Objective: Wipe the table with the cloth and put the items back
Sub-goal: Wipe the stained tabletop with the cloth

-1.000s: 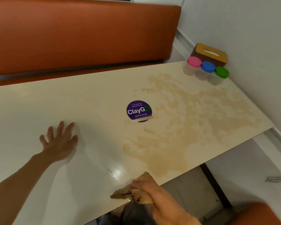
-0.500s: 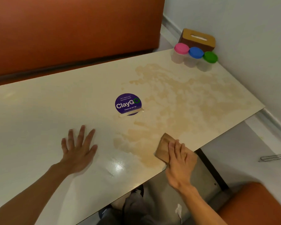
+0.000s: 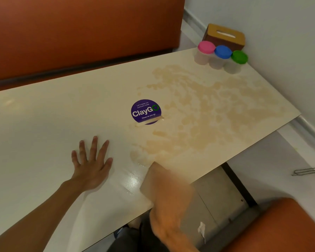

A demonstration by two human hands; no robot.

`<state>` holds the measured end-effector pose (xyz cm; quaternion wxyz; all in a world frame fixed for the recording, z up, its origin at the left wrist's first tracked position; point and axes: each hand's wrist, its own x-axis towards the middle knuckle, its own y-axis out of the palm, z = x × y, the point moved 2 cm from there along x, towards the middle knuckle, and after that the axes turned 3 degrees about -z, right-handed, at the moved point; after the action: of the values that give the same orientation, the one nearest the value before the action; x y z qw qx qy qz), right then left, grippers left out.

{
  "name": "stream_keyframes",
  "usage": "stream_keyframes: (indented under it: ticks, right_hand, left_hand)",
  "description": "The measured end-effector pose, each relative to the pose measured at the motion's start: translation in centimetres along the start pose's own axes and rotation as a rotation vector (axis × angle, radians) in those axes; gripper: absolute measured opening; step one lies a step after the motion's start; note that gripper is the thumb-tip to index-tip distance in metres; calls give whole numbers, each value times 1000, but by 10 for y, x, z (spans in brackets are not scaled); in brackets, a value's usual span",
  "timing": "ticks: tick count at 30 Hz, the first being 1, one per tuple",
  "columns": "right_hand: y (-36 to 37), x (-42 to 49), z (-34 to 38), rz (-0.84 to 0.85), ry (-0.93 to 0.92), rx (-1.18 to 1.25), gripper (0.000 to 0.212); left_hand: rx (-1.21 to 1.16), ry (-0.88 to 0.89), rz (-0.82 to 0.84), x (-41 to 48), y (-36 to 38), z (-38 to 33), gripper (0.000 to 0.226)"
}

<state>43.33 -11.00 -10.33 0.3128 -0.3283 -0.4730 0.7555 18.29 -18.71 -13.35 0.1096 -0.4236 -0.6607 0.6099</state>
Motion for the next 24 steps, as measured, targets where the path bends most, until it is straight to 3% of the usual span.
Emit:
stream_keyframes:
  ticks: [8,12,14,17,19,21,24]
  right_hand:
    - [-10,-25,37,385,-156,118,80]
    - [-64,14,45,459,-275,503,59]
    - [-85,56,53,390,-311,527,53]
    - [-92,126,73,197,-510,387,64]
    - [-73,157,75,129,-582,19,76]
    - [-47,168,65,201,-555,-203,80]
    - [-10,148,51,202,-646,-233,84]
  left_hand:
    - [8,13,9,-1,0,2,68]
    - [-24,64,4,2,-1,-1,61]
    - [-39,89,-24,5,-6,6,56]
    - [-29,120,-74,5,-14,23,52]
    - [-47,142,-79,5,-15,26,50]
    - [-63,140,-73,1,-12,26,51]
    - [-63,125,-88,0,-7,32,52]
